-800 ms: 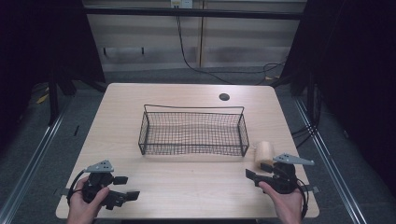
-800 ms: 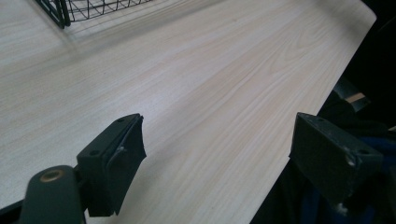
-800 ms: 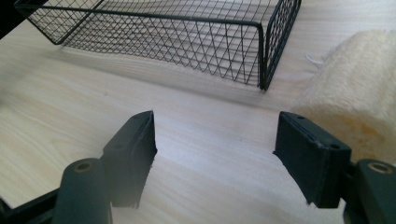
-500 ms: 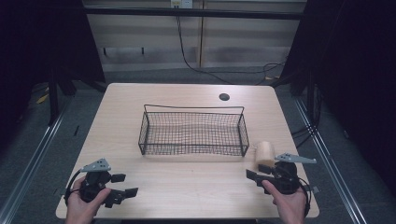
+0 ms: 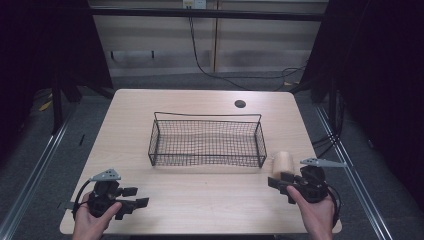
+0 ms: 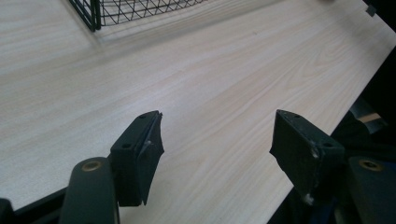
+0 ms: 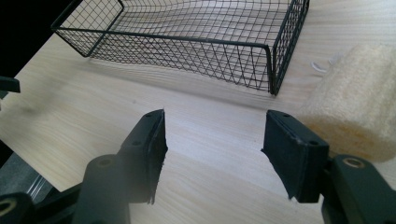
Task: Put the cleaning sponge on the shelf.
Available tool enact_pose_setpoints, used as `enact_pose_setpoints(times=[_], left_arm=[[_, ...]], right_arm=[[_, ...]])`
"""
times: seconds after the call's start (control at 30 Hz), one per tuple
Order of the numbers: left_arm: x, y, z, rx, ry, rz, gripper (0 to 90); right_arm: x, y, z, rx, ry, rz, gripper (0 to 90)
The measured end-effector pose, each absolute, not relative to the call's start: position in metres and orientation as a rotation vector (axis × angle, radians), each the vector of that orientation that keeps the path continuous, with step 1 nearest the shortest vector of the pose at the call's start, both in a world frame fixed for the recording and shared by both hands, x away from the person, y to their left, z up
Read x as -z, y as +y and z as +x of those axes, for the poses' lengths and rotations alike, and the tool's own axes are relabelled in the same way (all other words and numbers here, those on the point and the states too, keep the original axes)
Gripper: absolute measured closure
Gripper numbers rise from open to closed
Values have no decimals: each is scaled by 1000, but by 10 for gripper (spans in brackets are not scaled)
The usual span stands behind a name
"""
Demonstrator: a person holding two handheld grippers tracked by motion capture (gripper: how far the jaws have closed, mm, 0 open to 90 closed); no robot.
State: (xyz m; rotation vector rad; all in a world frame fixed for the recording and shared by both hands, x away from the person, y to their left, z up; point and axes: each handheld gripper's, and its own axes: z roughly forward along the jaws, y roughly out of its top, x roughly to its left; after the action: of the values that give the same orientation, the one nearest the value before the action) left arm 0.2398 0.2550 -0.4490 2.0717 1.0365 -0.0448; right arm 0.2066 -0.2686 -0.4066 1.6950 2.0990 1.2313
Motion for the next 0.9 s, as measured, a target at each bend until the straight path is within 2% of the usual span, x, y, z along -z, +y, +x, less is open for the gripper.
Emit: enact_pose_setpoints(times=[0.13,0.37,0.7,0.8,0.9], left_arm=[[449,252,238,67,998,2091,402],[446,250,238,79,985,2086,373],[449,251,239,168,977,2105,247],[449,251,239,162,972,2107,219],[449,252,239,158,978,2101,218]], right_arm=[[400,-271,216,-1195,2118,1722,349],[387,-277,239,-1130,2126,1783,302],[369,-279,262,-1039,2143,1838,272],[371,-284,274,-946,2159,1908,235],[371,-285,280,-896,2171,1952,240]])
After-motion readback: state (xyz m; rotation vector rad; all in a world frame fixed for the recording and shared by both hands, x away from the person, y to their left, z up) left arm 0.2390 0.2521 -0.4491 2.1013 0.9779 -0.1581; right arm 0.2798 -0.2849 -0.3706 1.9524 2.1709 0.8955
